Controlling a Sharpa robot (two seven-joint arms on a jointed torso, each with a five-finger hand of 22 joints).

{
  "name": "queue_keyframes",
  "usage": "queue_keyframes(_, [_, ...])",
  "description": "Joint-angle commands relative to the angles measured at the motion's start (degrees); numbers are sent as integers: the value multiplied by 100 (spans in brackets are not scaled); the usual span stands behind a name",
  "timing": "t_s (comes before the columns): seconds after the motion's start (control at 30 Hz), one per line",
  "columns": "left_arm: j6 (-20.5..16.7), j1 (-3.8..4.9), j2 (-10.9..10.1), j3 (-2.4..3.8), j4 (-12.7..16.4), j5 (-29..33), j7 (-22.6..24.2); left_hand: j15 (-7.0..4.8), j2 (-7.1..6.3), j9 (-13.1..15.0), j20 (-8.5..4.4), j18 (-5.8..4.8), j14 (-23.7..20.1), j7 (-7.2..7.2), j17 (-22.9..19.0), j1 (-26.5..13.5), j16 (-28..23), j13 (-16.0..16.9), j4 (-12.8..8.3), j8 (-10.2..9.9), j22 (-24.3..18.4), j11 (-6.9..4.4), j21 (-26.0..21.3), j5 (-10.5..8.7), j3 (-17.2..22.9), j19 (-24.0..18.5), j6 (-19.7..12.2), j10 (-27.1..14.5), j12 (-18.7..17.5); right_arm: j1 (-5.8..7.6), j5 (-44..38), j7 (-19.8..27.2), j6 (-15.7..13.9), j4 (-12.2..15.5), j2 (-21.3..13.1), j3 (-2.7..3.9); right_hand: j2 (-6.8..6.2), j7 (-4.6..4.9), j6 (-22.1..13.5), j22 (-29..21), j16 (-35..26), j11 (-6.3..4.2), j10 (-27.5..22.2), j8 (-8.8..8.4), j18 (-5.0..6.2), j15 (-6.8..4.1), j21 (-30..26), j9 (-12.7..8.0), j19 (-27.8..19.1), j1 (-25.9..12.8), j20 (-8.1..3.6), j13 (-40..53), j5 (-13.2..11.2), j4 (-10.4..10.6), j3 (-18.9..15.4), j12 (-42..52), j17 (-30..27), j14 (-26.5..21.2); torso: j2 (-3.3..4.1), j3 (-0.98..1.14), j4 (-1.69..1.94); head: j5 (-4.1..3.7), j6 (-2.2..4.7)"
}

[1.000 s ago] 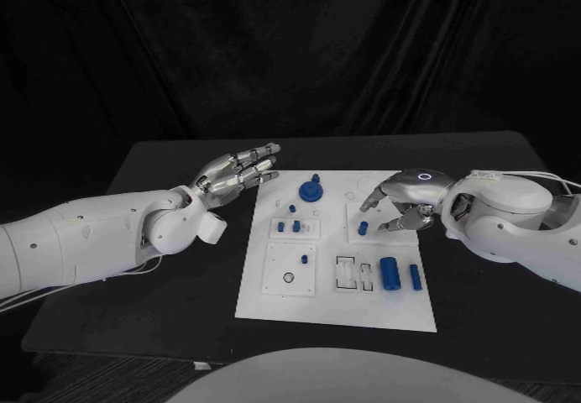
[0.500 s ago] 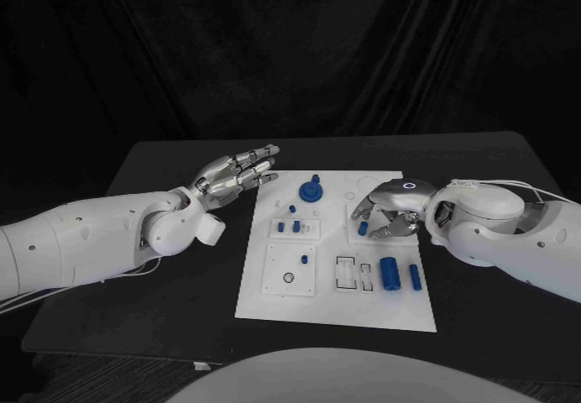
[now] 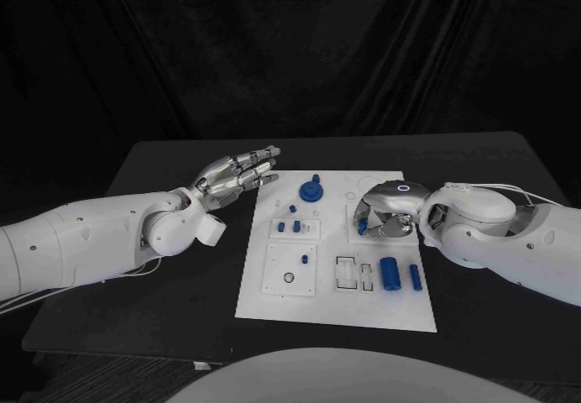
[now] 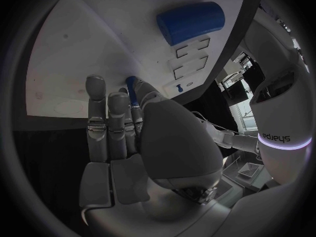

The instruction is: Assemble the parts on the task board

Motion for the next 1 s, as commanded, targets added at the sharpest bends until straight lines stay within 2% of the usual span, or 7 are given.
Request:
queue_keyframes(0.03, [96, -9, 10, 5, 3, 15, 70, 21, 53, 9, 27, 109, 8, 9, 4, 0, 26, 7, -25, 43, -11, 45, 14, 45, 22, -16, 52, 20, 27, -15, -5, 76, -314, 3, -12, 4, -10, 15, 226, 305, -43, -51, 236, 118, -23, -71, 16, 83, -6, 69, -49, -1, 5, 3, 102, -61, 8, 10, 5, -1, -3, 22, -1])
queue_keyframes(0.17, [101, -12, 12, 5, 3, 15, 64, 21, 57, 10, 28, 109, 9, 13, 4, 0, 27, 7, -27, 49, -12, 49, 14, 57, 25, -16, 63, 24, 30, -18, -5, 92, -361, 13, -11, 4, -29, 4, 367, 308, -65, -80, 433, 180, -30, -97, 48, 147, -4, 64, -75, -4, -50, 28, 177, -158, -6, 13, 3, -7, 1, 25, -1])
queue_keyframes(0.43, [116, -22, 17, 5, 5, 15, 45, 23, 72, 17, 30, 110, 9, 33, 4, 2, 27, 12, -43, 77, -15, 72, 14, 104, 43, -14, 122, 43, 45, -19, -5, 110, -444, 40, -6, 4, -38, -67, 603, 317, -137, -171, 788, 262, -31, -166, 111, 245, 10, 150, -135, 4, -111, -20, 310, -289, -68, 23, 6, -2, 2, 36, -1])
queue_keyframes(0.67, [109, -28, 3, 5, 10, 16, 36, 23, 82, 20, 31, 110, 12, 52, 5, 15, 29, 14, -67, 98, -21, 92, 13, 145, 63, -14, 158, 56, 55, -8, -5, 105, -586, 202, -115, 5, -36, -81, 680, 328, -192, -209, 957, 268, -38, -199, 183, 282, 29, 224, -171, 11, -159, -84, 383, -356, -113, 43, 6, -2, -4, 93, -1])
queue_keyframes(0.8, [97, -29, -9, 5, 14, 16, 25, 20, 84, 21, 31, 110, 15, 59, 5, 27, 31, 17, -88, 111, -21, 101, 14, 181, 77, -11, 175, 69, 65, 86, -5, 94, -648, 388, -212, 6, -44, -82, 706, 340, -211, -218, 1027, 253, -47, -212, 251, 295, 44, 281, -192, 11, -208, -138, 440, -410, -118, 65, 2, -3, -3, 116, -1])
queue_keyframes(0.87, [94, -29, -11, 5, 16, 16, 21, 20, 84, 21, 31, 110, 15, 59, 5, 27, 31, 17, -88, 111, -21, 101, 14, 181, 77, -11, 175, 69, 65, 152, -5, 83, -649, 477, -249, 6, -41, -80, 715, 344, -228, -217, 1061, 230, -52, -216, 279, 299, 44, 311, -202, 9, -410, -162, 511, -464, -122, 78, 1, -4, -2, 121, -1])
queue_keyframes(1.0, [85, -29, -9, 5, 14, 16, 8, 19, 84, 22, 31, 110, 15, 62, 5, 29, 31, 18, -95, 115, -23, 105, 14, 192, 81, -11, 180, 73, 68, 340, -5, 9, -568, 742, -339, 6, -52, -72, 694, 344, -263, -210, 1081, 189, -55, -213, 293, 293, 36, 312, -204, 7, -462, -172, 576, -520, -149, 80, -3, -9, -2, 131, -1])
